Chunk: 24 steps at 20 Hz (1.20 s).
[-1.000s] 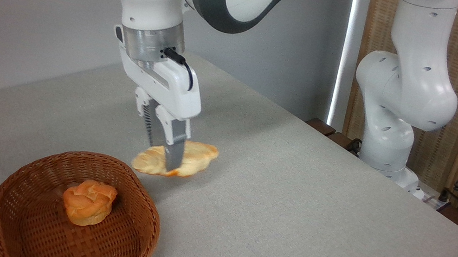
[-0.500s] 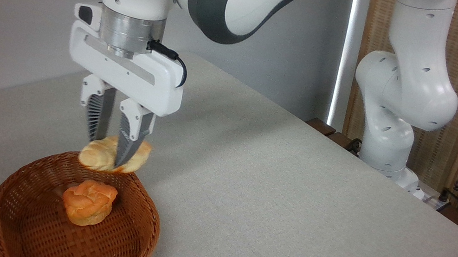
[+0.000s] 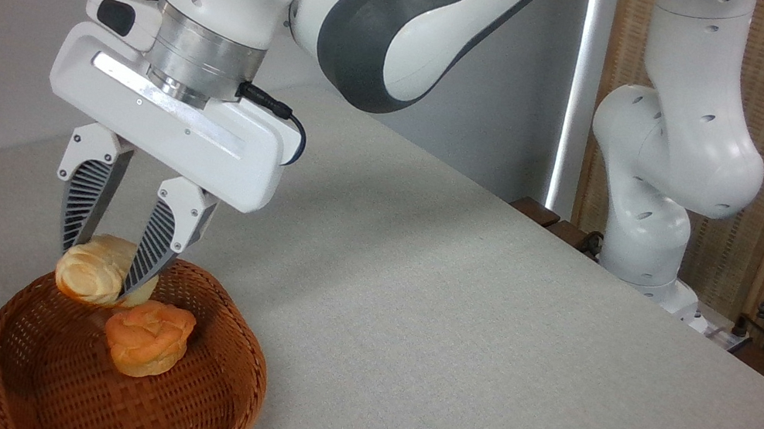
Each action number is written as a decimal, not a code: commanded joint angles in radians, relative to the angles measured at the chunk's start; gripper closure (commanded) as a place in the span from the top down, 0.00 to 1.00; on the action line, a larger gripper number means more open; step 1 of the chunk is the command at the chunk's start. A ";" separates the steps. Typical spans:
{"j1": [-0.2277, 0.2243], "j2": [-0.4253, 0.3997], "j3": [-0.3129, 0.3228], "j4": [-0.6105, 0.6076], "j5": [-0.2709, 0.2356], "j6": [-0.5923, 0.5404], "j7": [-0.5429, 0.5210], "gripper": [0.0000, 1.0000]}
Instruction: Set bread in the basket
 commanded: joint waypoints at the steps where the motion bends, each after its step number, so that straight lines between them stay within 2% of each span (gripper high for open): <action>1: -0.007 0.012 0.007 0.018 -0.012 0.016 -0.007 1.00; 8: -0.009 0.012 0.004 0.017 -0.010 0.010 0.002 1.00; 9: -0.009 0.012 0.004 0.017 0.006 -0.004 0.016 1.00; 11: -0.012 0.004 -0.001 0.017 0.098 -0.082 0.056 1.00; 13: -0.015 -0.007 -0.004 0.018 0.138 -0.188 0.119 1.00; 16: -0.016 -0.036 -0.004 0.020 0.140 -0.318 0.243 1.00; 24: -0.018 -0.080 -0.001 0.026 0.138 -0.571 0.471 1.00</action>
